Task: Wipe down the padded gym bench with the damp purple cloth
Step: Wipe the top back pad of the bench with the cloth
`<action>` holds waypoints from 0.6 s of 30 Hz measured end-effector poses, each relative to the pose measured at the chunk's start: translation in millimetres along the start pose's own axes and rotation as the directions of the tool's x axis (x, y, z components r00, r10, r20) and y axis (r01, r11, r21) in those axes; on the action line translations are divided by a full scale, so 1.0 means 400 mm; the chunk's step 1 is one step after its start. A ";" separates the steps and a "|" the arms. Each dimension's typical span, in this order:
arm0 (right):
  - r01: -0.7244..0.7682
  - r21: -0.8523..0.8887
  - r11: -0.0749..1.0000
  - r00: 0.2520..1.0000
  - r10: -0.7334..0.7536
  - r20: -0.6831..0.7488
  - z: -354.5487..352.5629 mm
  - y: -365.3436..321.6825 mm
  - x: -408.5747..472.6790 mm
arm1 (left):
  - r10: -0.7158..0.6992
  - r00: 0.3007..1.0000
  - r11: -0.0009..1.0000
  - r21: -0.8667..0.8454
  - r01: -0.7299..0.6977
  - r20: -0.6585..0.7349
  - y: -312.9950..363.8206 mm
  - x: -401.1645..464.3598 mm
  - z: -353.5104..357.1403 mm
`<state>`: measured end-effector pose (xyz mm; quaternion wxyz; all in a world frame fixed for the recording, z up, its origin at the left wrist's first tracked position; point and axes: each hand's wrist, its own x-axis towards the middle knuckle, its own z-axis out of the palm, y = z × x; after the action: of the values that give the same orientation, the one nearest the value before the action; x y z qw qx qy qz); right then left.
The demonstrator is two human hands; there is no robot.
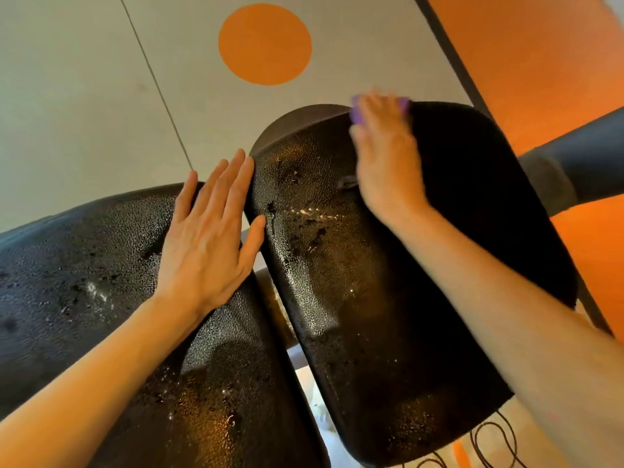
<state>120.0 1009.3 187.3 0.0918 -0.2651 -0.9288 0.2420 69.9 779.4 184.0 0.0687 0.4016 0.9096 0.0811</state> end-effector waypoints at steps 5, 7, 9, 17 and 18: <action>0.391 0.073 0.917 0.895 -0.398 0.203 0.024 -0.045 -0.009 | 0.007 1.000 1.000 0.006 -0.007 0.004 -0.003 -0.001 0.000; 0.123 0.019 0.992 0.985 -0.125 0.116 -0.049 0.060 0.047 | 0.015 1.000 1.000 0.011 -0.014 -0.010 -0.005 0.000 0.001; -0.082 -0.022 0.996 0.996 0.082 0.018 -0.072 0.075 0.065 | 0.017 1.000 1.000 0.009 -0.017 -0.017 -0.004 -0.002 0.000; 0.283 -0.025 0.959 0.920 -0.264 0.291 -0.046 0.005 0.095 | 0.006 1.000 1.000 0.012 -0.006 0.013 -0.007 0.004 0.000; 0.154 -0.032 0.988 0.965 -0.143 0.219 -0.067 0.034 0.101 | 0.007 1.000 1.000 0.013 -0.007 0.012 -0.007 0.004 -0.001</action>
<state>100.1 1051.5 205.4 0.0018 -0.1690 -0.9562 0.2389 66.7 778.7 183.6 0.0712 0.4057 0.9083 0.0732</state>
